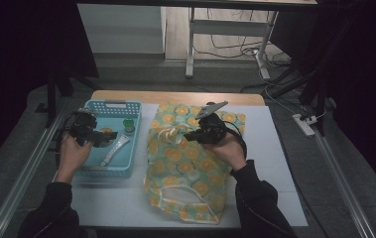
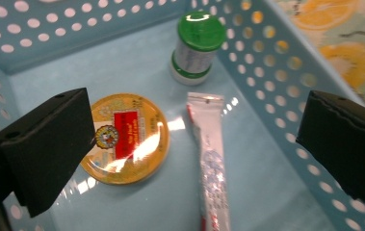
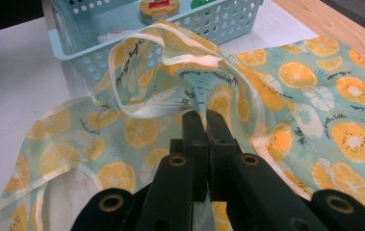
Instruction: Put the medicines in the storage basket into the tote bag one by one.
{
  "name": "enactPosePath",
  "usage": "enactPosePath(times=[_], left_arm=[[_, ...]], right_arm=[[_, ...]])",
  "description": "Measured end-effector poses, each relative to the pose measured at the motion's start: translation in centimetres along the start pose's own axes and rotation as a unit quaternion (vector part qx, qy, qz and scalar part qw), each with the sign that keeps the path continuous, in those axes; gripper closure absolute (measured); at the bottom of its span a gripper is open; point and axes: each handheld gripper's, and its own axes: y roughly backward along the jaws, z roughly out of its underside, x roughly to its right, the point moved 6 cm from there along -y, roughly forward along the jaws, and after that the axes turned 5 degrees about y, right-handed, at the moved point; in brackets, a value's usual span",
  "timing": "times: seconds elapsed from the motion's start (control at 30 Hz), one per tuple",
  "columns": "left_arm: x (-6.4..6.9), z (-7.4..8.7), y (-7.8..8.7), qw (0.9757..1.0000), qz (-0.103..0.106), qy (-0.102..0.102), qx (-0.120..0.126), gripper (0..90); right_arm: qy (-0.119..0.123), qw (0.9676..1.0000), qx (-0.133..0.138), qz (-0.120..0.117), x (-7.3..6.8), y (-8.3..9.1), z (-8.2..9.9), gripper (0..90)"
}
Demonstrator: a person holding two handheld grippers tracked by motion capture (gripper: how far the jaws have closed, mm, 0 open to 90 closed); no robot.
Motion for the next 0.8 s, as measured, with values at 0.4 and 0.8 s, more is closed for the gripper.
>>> enactPosePath(times=[0.4,0.8], left_arm=[[-2.1,-0.4,-3.0,0.9984,-0.026,0.016,-0.047,0.0],[-3.1,0.3,-5.5,0.9923,-0.053,0.029,-0.108,0.0]], right_arm=[[-0.001,1.0000,0.002,-0.004,0.0,0.0,0.0,89.7],[0.001,0.9999,0.006,-0.016,-0.1,0.0,0.0,89.7]])
